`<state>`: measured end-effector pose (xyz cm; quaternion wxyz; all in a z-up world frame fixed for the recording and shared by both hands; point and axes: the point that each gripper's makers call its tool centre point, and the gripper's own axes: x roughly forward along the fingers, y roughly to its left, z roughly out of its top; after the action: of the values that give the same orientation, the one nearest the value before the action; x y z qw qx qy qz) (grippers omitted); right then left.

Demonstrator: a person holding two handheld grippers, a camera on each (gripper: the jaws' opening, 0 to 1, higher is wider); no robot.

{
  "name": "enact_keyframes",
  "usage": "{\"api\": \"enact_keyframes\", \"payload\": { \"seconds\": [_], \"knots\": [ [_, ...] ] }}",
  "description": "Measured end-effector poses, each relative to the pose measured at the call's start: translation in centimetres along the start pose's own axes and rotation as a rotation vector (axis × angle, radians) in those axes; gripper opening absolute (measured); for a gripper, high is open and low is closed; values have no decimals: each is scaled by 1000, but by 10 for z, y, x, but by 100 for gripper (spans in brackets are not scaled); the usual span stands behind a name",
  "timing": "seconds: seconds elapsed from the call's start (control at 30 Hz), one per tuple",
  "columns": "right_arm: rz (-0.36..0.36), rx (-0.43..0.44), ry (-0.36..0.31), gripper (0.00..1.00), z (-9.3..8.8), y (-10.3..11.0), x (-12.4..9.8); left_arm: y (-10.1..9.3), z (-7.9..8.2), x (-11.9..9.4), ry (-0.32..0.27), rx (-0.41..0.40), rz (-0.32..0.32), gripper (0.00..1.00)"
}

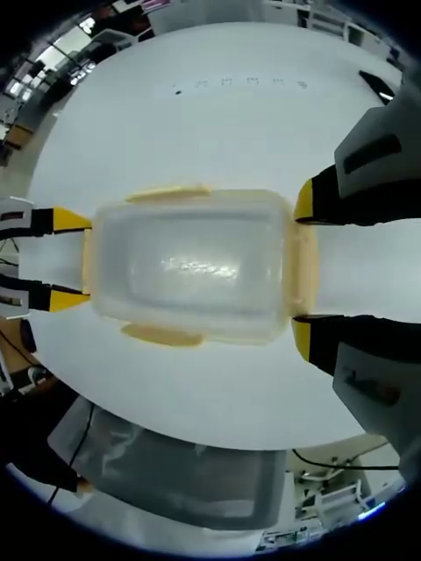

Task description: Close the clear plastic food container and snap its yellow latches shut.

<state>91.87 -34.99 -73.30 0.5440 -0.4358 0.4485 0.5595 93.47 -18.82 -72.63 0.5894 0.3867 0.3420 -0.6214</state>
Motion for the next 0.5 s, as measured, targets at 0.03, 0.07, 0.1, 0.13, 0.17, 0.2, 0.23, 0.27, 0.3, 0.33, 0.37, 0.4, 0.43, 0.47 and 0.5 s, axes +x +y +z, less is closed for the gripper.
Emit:
{"api": "enact_keyframes", "payload": {
  "seconds": [0.03,0.07,0.1,0.13,0.17,0.2,0.23,0.27,0.3,0.33,0.37,0.4,0.43,0.47,0.5],
  "knots": [
    [0,1,0,36,0,0,0,0,0,0,0,3,2,33],
    [-2,0,-1,36,0,0,0,0,0,-1,0,3,2,33],
    [-1,0,-1,36,0,0,0,0,0,-1,-2,3,3,33],
    [-1,-1,-1,36,0,0,0,0,1,-2,-5,0,2,33],
    [-1,-2,0,36,0,-1,0,0,1,-3,-7,0,2,33],
    [-2,-4,0,36,0,-1,0,0,1,-3,-7,0,1,33],
    [-2,-5,0,36,0,-1,0,-1,1,-2,-5,1,1,33],
    [0,-4,0,36,0,-1,0,-1,0,-2,-2,1,-1,33],
    [0,-6,-1,36,1,-1,0,-1,0,-1,-1,0,-2,33],
    [0,-6,-2,36,1,-1,1,-2,-1,-1,0,0,-2,33],
    [2,-6,-1,36,1,-1,1,-2,-2,-1,2,0,-3,33],
    [-1,-10,2,36,1,-2,1,-2,-2,-1,0,0,-2,33],
    [1,-9,3,36,1,-1,1,-2,-2,-1,-2,-2,-2,33],
    [-1,-11,3,36,1,-1,1,-2,-2,-1,-3,-1,-2,33],
    [0,-9,4,36,1,-1,1,-3,-2,-1,-4,-5,-2,33]
  ]
}}
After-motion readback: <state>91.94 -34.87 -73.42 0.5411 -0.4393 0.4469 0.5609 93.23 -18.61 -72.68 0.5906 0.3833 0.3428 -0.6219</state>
